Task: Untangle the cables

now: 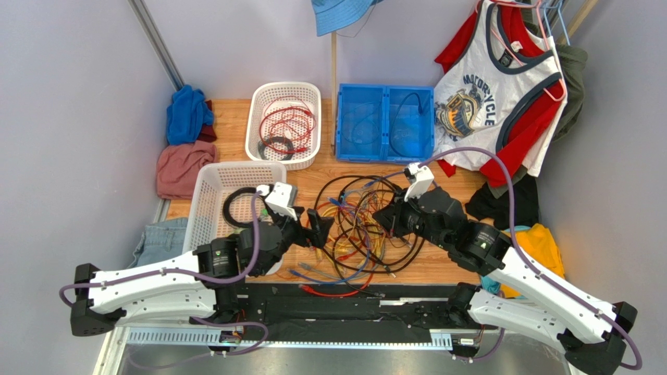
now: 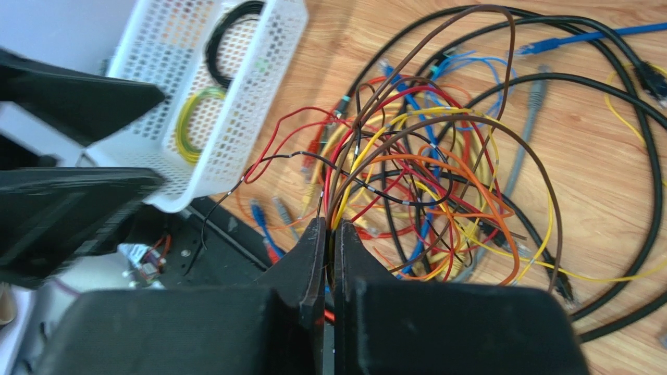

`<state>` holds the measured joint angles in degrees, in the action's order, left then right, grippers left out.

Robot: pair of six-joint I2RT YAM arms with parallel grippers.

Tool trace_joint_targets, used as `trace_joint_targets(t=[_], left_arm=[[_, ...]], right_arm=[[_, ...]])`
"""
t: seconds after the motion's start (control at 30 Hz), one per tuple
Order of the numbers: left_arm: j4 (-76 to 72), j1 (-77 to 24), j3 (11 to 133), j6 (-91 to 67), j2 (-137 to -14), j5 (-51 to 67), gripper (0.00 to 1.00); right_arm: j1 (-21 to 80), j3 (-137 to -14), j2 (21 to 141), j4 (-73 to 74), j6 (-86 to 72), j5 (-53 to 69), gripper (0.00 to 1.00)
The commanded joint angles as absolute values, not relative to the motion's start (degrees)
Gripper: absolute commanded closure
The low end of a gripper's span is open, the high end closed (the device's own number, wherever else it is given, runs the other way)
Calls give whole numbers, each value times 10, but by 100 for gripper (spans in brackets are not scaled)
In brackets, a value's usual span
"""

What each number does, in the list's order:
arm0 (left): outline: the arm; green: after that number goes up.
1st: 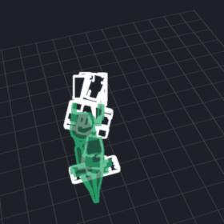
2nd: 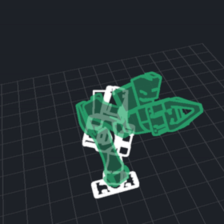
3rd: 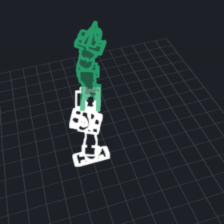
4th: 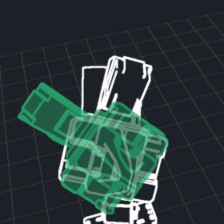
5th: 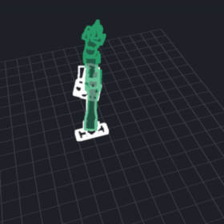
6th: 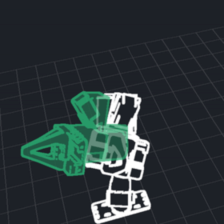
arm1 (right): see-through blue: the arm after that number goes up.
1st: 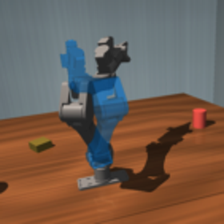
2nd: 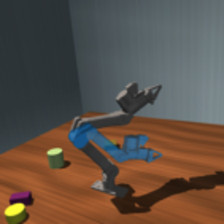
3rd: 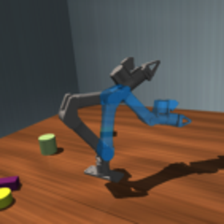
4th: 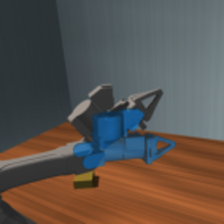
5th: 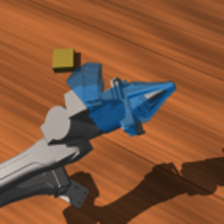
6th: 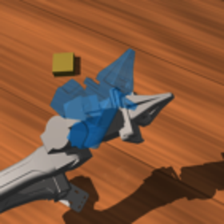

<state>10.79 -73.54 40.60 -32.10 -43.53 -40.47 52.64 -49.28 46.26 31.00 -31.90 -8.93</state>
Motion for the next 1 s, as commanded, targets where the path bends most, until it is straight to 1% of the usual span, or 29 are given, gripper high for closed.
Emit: trace_joint_targets(t=[0.0, 0.07, 0.3, 0.5, 0.67, 0.77, 0.87, 0.93, 0.97], left_arm=[[36, -737, 398, -292, -460, -362, 4], [11, -737, 393, -282, -462, -349, 4], [-40, -737, 374, -282, -454, -330, 3], [-33, -737, 373, -301, -448, -363, 3], [-83, -737, 313, -295, -411, -369, 2], [-162, -737, 244, -285, -369, -365, 1], [-327, -737, 159, -255, -326, -350, 1], [-365, -737, 127, -232, -319, -345, 1], [-360, -736, 127, -229, -322, -349, 1]], right_arm=[[528, -524, 431, 270, -317, -29, 100], [529, -537, 422, 279, -316, -9, 100], [528, -548, 403, 301, -309, -9, 100], [528, -555, 387, 315, -308, -10, 100], [528, -564, 362, 318, -312, -26, 100], [529, -573, 347, 312, -317, -28, 100], [528, -586, 338, 309, -321, -21, 100], [528, -592, 336, 309, -324, -18, 100], [528, -596, 337, 309, -325, -15, 100]])
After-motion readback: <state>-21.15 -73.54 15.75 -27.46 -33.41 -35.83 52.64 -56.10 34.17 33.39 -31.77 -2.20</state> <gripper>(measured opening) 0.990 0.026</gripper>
